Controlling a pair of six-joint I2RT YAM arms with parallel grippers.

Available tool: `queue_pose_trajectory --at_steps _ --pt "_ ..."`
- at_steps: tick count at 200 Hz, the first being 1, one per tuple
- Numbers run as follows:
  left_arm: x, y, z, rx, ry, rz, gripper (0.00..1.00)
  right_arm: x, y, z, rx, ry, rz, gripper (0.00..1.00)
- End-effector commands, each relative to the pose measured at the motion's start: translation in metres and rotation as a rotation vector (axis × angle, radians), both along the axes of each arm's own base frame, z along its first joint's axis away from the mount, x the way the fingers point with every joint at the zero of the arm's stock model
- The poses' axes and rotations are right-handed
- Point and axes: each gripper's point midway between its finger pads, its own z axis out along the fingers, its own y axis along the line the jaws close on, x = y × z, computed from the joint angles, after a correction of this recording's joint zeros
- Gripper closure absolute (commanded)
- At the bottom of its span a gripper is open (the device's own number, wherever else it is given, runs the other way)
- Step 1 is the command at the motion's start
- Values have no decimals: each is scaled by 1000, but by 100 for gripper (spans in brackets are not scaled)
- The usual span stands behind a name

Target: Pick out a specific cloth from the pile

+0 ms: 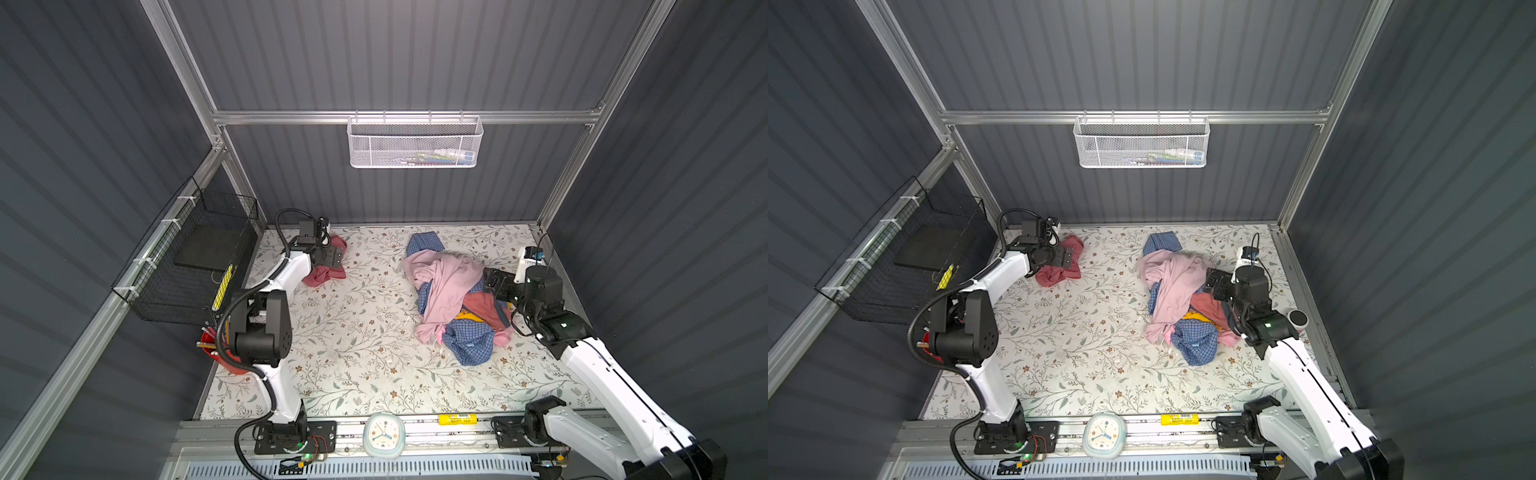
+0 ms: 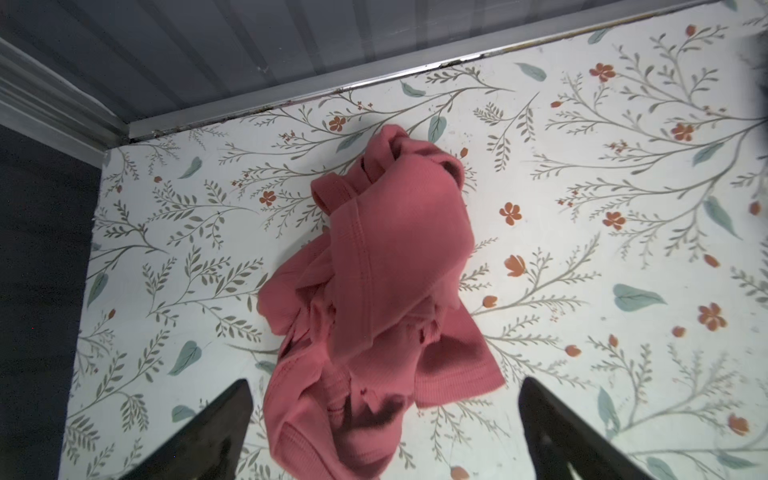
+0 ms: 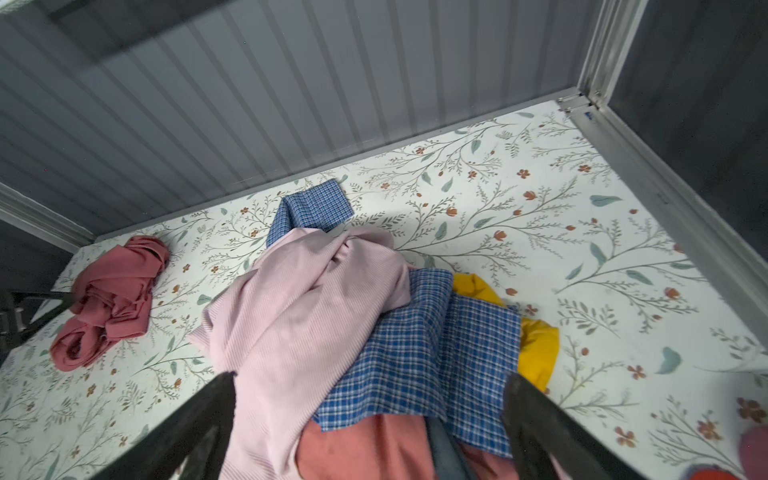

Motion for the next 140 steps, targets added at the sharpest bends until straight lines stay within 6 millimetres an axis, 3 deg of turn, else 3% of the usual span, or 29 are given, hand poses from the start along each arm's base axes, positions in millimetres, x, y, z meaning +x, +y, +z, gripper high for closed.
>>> queue_pose_trajectory --at_steps 1,19,59,106,140 --pt "-15 -8 16 -75 -70 6 0 -2 -22 -5 -129 -35 -56 1" --pt "-32 -5 23 -104 -103 29 0 -5 -37 -10 -203 -75 -105 1" --pt "-70 11 11 -103 -124 117 0 -10 -63 -30 -392 -175 -193 1" --pt "-106 33 4 -114 -249 238 0 -15 -96 -61 -403 -194 -319 1" --pt "-127 54 -3 -73 -345 325 0 -12 -108 -79 -361 -228 -349 1"
